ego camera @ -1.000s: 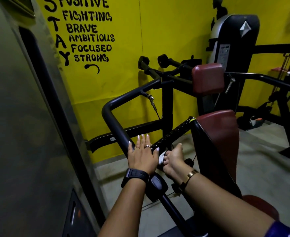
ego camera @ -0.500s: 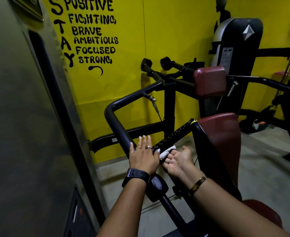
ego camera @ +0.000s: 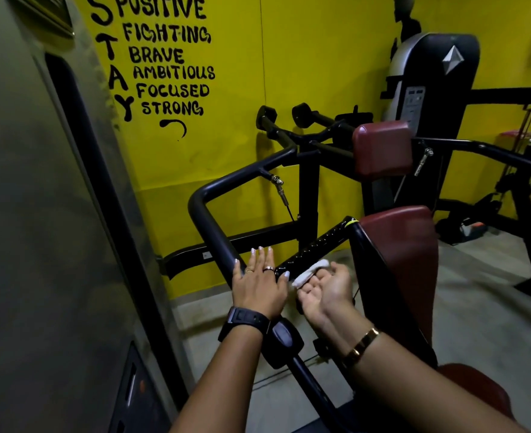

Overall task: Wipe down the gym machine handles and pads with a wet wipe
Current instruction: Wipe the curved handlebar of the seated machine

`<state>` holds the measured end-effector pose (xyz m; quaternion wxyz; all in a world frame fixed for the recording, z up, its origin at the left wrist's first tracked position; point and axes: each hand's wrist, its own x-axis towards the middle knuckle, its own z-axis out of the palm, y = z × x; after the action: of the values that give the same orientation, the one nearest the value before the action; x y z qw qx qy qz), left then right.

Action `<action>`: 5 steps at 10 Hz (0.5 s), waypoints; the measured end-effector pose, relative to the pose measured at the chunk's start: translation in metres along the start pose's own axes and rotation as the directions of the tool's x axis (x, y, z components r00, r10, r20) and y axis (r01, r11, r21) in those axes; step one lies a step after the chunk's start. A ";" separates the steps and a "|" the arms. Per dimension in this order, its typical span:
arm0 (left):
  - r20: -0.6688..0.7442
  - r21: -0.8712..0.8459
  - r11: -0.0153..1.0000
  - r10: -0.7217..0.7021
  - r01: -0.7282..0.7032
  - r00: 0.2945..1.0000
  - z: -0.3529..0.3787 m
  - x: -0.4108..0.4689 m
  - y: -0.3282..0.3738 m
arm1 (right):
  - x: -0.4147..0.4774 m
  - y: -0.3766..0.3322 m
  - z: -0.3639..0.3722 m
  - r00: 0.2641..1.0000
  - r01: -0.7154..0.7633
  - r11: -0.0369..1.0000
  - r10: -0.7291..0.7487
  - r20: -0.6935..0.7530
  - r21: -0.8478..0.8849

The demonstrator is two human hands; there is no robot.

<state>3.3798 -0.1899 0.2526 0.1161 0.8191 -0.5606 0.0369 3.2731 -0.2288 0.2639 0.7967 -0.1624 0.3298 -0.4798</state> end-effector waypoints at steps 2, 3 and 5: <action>0.000 0.005 1.000 -0.004 0.004 1.000 0.001 0.000 0.000 | 0.020 -0.023 0.024 0.971 0.212 0.976 -0.215 -0.106 -0.046; 0.006 -0.001 1.000 -0.005 0.005 1.000 0.001 0.000 0.000 | 0.030 -0.001 0.017 0.984 0.144 0.978 -0.157 -0.078 -0.148; 0.007 0.001 1.000 0.000 0.000 1.000 0.000 0.001 0.000 | 0.023 0.029 0.003 0.949 0.316 0.896 -0.295 0.113 -0.311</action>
<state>3.3805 -0.1909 0.2524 0.1136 0.8193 -0.5609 0.0341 3.3015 -0.2344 0.2406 0.6837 -0.3564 0.3496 -0.5323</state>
